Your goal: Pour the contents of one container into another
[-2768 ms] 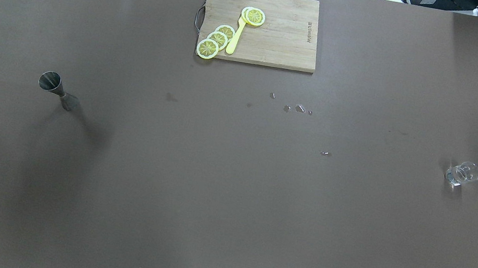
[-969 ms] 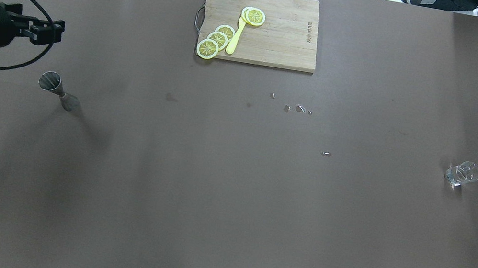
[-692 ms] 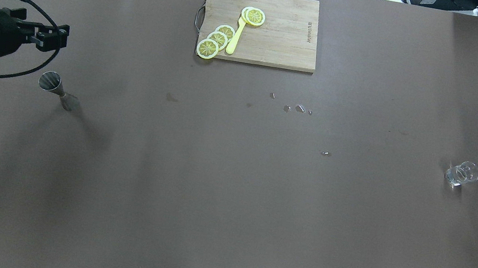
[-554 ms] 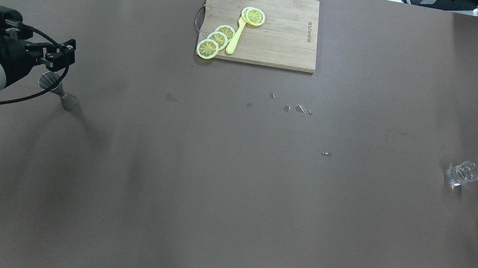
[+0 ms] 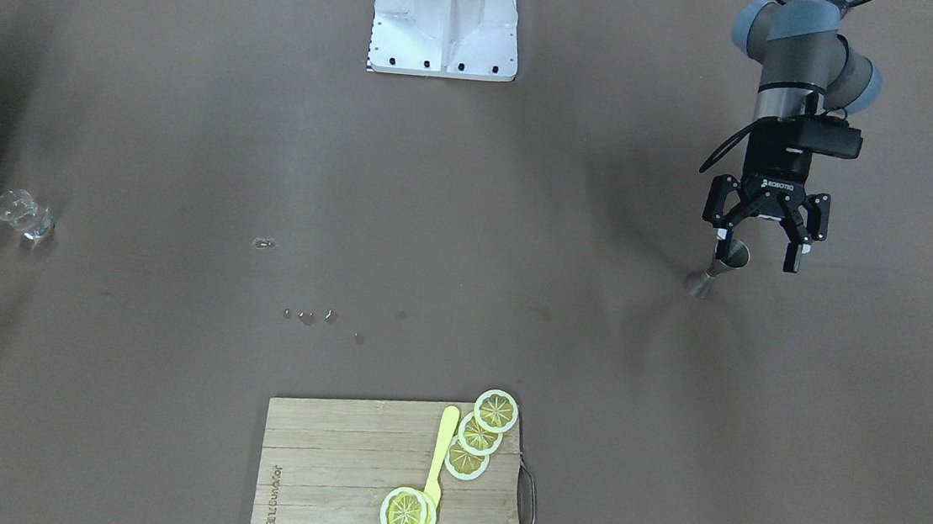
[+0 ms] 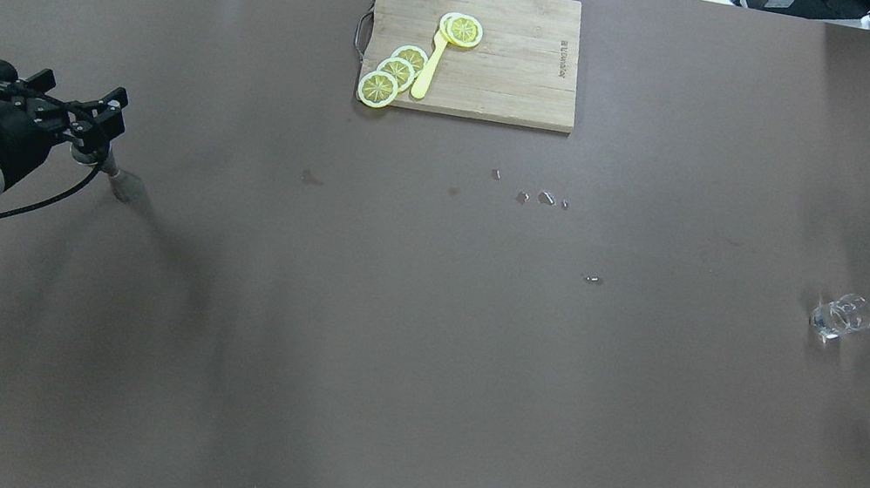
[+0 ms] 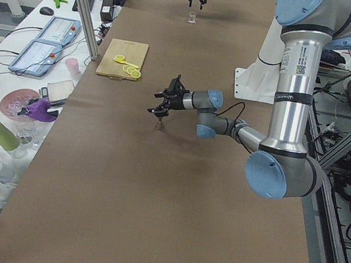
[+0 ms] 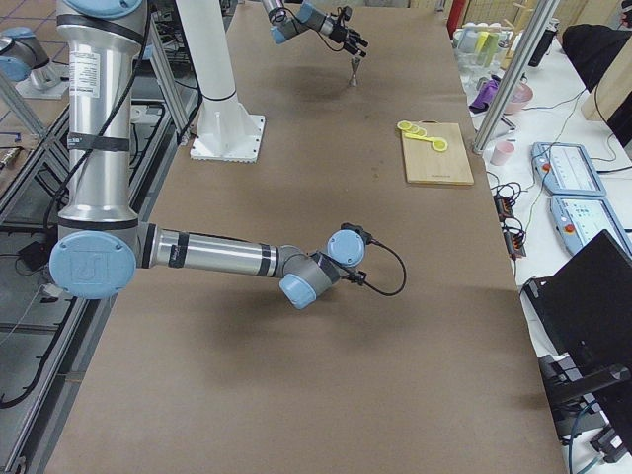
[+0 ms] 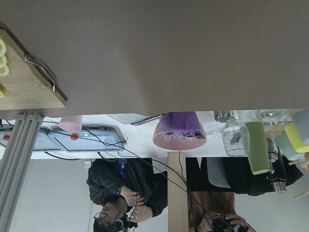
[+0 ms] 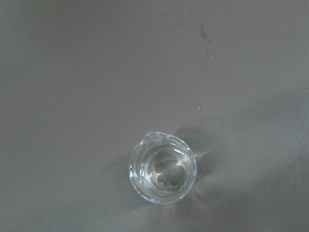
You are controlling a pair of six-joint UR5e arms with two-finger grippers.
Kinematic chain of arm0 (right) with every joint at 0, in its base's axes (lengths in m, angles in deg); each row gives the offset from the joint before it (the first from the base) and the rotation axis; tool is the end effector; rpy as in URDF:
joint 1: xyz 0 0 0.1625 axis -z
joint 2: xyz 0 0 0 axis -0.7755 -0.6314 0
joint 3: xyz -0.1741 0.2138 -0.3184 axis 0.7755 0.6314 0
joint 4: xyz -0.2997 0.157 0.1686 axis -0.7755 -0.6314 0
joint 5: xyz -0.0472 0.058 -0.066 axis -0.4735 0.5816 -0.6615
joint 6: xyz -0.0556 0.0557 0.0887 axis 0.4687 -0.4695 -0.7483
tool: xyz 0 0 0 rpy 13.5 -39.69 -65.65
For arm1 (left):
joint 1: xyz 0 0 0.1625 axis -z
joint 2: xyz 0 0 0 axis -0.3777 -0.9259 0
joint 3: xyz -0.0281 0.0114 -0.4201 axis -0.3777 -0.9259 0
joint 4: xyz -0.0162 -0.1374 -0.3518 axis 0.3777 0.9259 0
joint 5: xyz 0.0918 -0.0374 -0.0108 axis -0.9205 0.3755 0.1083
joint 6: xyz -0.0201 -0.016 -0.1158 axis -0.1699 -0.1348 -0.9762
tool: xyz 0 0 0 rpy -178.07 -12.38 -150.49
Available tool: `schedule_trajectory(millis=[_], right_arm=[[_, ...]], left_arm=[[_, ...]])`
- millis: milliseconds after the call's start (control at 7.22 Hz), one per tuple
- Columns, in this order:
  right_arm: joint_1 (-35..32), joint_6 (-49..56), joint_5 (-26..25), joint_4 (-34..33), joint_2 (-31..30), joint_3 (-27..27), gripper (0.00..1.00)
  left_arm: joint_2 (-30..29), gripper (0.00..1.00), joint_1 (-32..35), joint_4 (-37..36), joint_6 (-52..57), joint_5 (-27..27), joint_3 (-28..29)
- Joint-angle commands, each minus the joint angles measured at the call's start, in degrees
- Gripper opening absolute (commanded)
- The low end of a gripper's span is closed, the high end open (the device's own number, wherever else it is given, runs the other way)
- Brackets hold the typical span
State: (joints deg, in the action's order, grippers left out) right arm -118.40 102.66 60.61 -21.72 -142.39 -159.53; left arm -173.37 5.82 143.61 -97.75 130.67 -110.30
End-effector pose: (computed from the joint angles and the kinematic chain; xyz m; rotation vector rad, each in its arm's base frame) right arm -0.1371 -0.4211 0.6446 0.6310 -0.9931 -1.0379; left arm 0.2997 -0.3940 0.4667 1.1045 0.7879 -0.3865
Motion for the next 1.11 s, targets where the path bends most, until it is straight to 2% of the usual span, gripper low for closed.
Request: schedule_trajectory(millis=[0, 277, 415, 692, 830, 969], right_arm=[[0.2, 0.2, 2.1, 9.3, 1.2, 5.7, 1.0], [-1.2, 0.2, 4.1, 10.5, 1.0, 5.4, 1.0], [-2.7, -1.6, 4.1, 12.8, 0.7, 5.3, 1.0], [-2.9, -14.3, 2.4, 25.8, 0.7, 9.1, 1.0], [-2.8, -18.4, 1.0, 30.3, 0.7, 9.8, 1.0], [-2.8, -19.4, 0.5, 31.7, 0.9, 10.3, 1.0]], left_arm=[[-1.0, 0.97, -1.6, 2.5, -0.1, -2.3, 3.2], [-1.7, 0.97, -2.1, 2.9, -0.2, -3.6, 5.2], [-1.7, 0.97, -3.2, 3.0, -0.3, -6.4, 6.0], [-2.1, 0.97, -5.2, 2.7, -4.2, -7.7, 6.7], [-2.1, 0.97, -7.2, 2.5, -4.6, -10.8, 6.9], [-2.2, 0.97, -8.3, 2.6, -4.7, -12.4, 7.1]])
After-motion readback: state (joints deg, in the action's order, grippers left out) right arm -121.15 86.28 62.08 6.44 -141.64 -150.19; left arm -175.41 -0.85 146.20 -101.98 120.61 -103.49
